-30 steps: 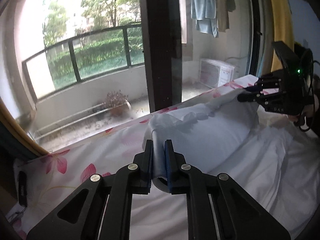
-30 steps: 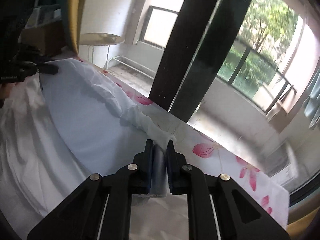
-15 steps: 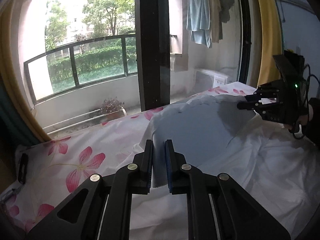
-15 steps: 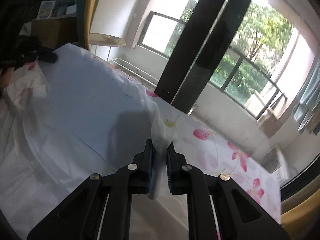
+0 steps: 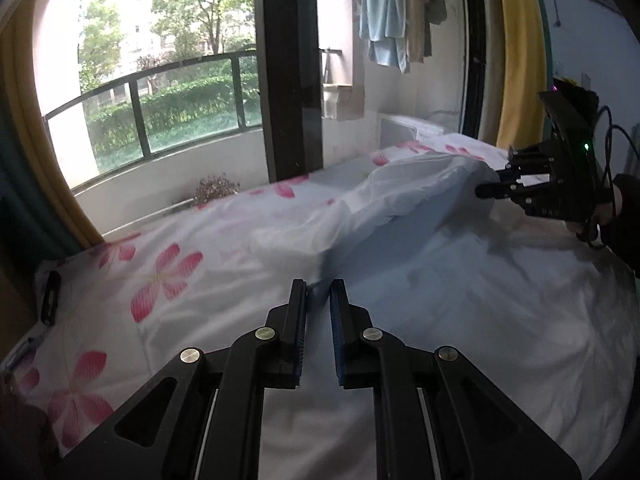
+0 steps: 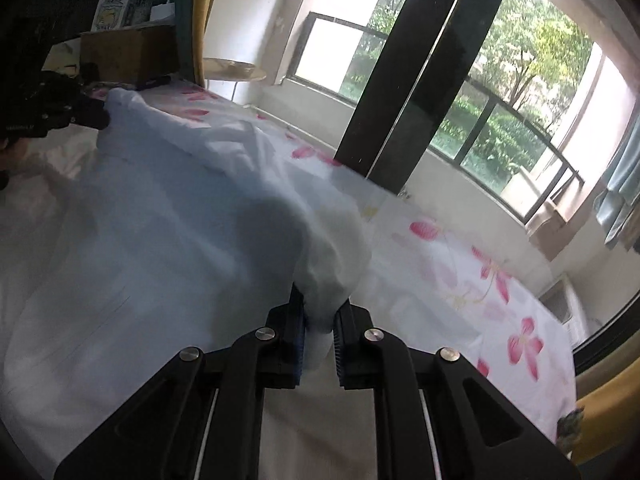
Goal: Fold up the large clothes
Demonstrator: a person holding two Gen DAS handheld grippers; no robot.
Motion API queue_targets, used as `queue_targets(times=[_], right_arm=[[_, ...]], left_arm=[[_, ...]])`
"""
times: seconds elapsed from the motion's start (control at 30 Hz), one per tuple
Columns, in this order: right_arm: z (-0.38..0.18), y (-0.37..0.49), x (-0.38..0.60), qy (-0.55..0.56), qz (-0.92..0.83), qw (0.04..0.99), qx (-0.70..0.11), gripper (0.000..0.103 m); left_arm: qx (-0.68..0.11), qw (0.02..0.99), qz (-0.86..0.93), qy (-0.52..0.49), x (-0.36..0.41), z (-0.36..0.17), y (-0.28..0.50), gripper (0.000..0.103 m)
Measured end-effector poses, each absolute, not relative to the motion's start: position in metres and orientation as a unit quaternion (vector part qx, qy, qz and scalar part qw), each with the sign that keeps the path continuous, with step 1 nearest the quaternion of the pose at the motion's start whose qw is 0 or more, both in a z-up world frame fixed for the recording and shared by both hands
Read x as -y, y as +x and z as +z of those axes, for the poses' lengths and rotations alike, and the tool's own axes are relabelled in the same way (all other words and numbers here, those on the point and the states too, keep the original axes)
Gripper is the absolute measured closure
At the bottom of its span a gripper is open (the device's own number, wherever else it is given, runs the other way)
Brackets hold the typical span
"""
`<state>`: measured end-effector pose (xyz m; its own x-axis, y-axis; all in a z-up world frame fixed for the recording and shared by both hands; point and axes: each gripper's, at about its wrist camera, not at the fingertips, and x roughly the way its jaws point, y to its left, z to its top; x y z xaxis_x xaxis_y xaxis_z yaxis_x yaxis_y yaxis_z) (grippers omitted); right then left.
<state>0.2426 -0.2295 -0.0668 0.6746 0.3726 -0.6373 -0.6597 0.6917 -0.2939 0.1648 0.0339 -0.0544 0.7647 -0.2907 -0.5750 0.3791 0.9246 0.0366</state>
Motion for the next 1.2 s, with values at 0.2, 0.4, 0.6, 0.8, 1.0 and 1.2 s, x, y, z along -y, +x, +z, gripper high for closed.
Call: queue_targets(times=[0.2, 0.4, 0.6, 0.8, 1.0, 1.2], right_arm=[[-0.072, 0.228, 0.236, -0.246, 0.291, 0.878, -0.290, 0.089], [-0.078, 0.211, 0.242, -0.245, 0.294, 0.868, -0.317, 0.074], [-0.053, 0.193, 0.251, -0.211, 0.318, 0.873, -0.305, 0.051], [-0.026, 0.207, 0.201, -0.165, 0.374, 0.871, -0.271, 0.040], [-0.048, 0.245, 0.143, -0.164, 0.377, 0.856, -0.313, 0.040], [-0.058, 0.236, 0.143, -0.181, 0.390, 0.839, -0.333, 0.101]], left_arm=[[-0.323, 0.929, -0.157, 0.084, -0.032, -0.067, 0.149, 0.086], [-0.340, 0.928, -0.146, 0.042, -0.045, -0.065, 0.134, 0.065], [-0.334, 0.931, -0.143, -0.013, -0.054, -0.055, 0.119, 0.061], [-0.338, 0.930, -0.137, -0.033, -0.049, -0.056, 0.122, 0.060], [-0.338, 0.930, -0.138, -0.045, -0.043, -0.055, 0.114, 0.060], [-0.355, 0.925, -0.128, -0.046, -0.048, -0.062, 0.108, 0.060]])
